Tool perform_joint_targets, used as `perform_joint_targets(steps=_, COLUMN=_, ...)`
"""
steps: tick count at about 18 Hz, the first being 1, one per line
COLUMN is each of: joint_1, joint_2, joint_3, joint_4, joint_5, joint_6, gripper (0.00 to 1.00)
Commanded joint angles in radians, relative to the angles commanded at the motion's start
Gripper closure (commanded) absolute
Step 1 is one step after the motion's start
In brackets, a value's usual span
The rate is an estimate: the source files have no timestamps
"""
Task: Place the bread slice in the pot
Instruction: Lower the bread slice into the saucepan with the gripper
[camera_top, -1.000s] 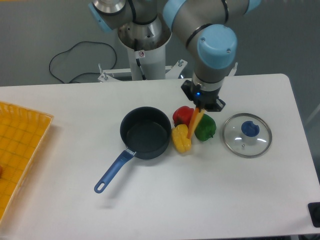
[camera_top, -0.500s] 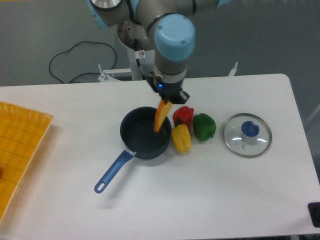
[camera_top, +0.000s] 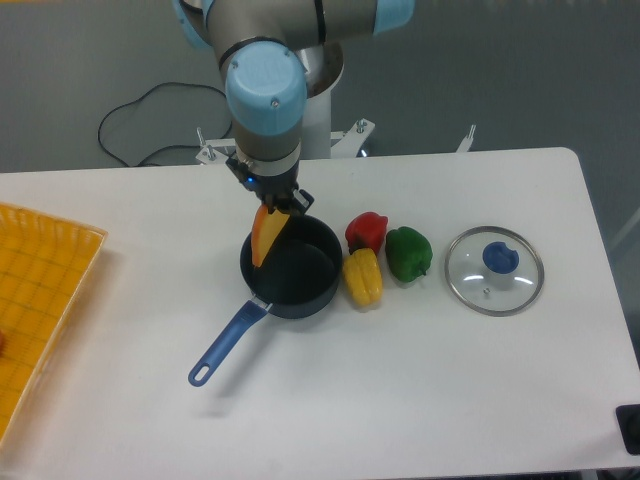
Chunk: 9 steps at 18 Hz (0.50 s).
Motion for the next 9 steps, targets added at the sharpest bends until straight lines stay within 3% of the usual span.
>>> perform_joint_targets(steps=9, joint_1=0.0, joint_2=-0.006, joint_3=-0.018, joint_4=0.005, joint_5=0.0, joint_6=0.0, gripper=1.0)
